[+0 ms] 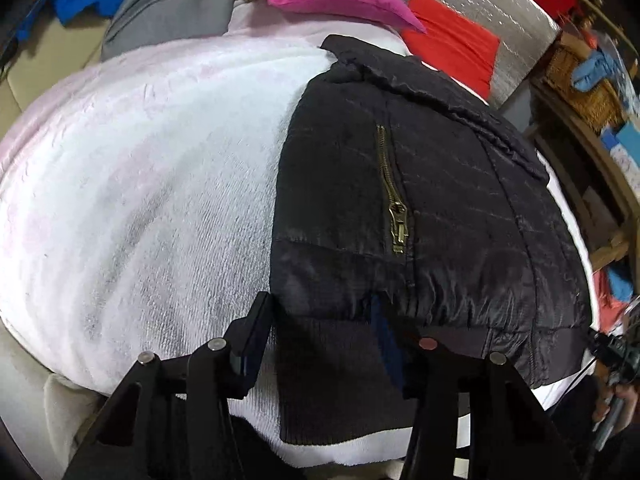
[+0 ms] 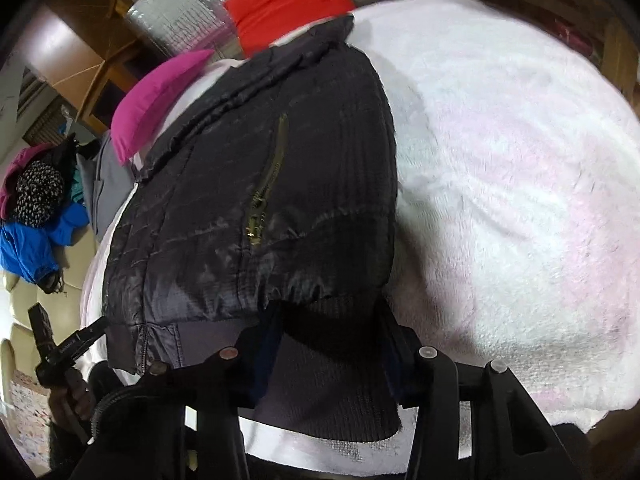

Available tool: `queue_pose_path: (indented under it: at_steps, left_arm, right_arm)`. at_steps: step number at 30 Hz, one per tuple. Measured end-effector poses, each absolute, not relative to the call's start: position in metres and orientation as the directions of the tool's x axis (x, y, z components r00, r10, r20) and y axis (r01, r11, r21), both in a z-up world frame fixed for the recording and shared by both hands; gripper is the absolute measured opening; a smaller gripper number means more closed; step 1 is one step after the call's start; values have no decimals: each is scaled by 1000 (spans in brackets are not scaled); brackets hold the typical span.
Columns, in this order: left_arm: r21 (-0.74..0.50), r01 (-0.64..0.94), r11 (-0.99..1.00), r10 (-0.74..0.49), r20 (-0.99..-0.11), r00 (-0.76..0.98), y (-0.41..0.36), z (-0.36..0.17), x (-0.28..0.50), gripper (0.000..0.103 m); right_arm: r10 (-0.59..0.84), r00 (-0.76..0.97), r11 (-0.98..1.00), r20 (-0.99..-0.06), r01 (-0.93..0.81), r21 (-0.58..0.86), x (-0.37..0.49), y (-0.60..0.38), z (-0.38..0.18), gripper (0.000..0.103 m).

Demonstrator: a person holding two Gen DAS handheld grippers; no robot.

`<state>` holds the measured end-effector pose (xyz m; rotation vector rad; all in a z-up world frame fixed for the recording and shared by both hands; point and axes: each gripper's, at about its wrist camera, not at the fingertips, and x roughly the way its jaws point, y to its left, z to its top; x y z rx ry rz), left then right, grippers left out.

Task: Fold large clothes
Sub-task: 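Grasp the jacket's ribbed hem with both tools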

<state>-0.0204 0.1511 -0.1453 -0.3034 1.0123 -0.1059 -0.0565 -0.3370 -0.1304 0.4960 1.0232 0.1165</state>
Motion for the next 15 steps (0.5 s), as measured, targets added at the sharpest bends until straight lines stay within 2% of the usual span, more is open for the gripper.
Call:
queue_pose_path:
  at_steps: [4,7,13,14,15]
  left_arm:
    - [-280,-32,959,-223,-821,525,150,-146,-19,52]
    - [-317,-58,947,-242,-818,521,154,-148,-14,55]
    - [-312,-40,949,-247,-818,520,157,-149,-6,55]
    - [-311,-41,949,-246,-818,520,156,-148,-5,50]
    - [-305,-44,951,-238,-819,523,156,-148,-5,46]
  right_arm:
    - [315,528,892,-789,121,436,-58,-332,-129,48]
    - [320,529,883,-786,134,449,-56,-334,-129,48]
    - [329,528,883,-783,123,454,-57,-337,-131,54]
    - [325,528,886,-784,120,448,-57,-335,-131,53]
    - [319,526,891,-788,118,439,-56,-333,-131,46]
